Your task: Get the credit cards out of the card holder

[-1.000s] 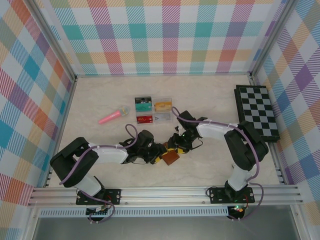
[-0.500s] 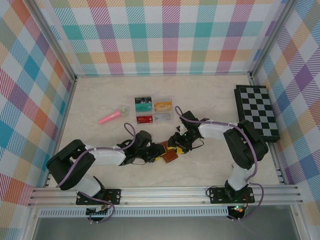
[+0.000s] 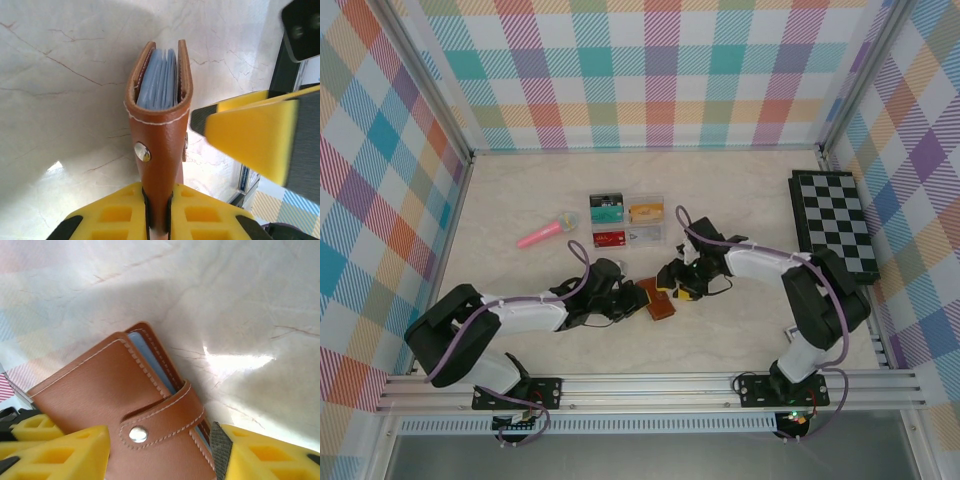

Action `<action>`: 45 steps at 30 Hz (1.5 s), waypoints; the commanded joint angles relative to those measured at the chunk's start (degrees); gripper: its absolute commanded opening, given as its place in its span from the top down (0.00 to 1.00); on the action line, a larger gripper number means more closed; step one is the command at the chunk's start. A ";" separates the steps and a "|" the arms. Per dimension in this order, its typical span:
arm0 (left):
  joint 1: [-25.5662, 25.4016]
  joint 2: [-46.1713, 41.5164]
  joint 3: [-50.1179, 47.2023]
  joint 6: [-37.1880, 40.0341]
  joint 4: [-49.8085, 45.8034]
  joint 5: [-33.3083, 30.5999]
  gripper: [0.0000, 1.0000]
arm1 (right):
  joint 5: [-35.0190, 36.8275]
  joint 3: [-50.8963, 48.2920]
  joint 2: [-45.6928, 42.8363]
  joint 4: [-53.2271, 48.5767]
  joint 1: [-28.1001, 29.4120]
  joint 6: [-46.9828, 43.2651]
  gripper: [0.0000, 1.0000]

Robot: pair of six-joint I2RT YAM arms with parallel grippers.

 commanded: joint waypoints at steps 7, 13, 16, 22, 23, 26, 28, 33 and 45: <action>0.77 -1.95 2.34 3.85 -3.69 -1.05 0.94 | 7.46 3.68 -2.05 -5.62 4.53 -10.56 0.54; 0.81 -1.49 2.56 3.64 -3.88 -0.94 0.95 | 11.24 6.55 0.25 -7.86 7.68 -11.71 0.55; 0.78 -1.44 2.98 3.61 -4.21 -0.95 0.95 | 12.35 7.74 1.69 -8.87 8.75 -11.85 0.55; 0.74 -1.35 3.18 3.63 -4.23 -0.87 0.95 | 13.96 9.57 4.37 -10.21 9.92 -11.14 0.59; 0.82 -1.40 3.23 3.64 -4.32 -0.87 0.96 | 14.34 9.70 4.60 -10.35 9.94 -10.93 0.60; 0.81 -1.44 3.23 3.64 -4.49 -0.88 0.96 | 15.01 9.80 5.10 -10.70 9.95 -10.63 0.62; 0.82 -1.46 3.14 3.63 -4.65 -1.04 0.97 | 15.86 9.84 5.35 -11.18 9.94 -10.26 0.63; 0.77 -1.76 3.13 3.88 -5.18 -1.61 1.00 | 19.15 10.74 6.12 -13.69 10.00 -9.35 0.70; 0.77 -2.51 3.38 3.65 -9.35 -4.26 1.00 | 25.68 12.17 6.96 -18.63 9.94 -4.96 0.86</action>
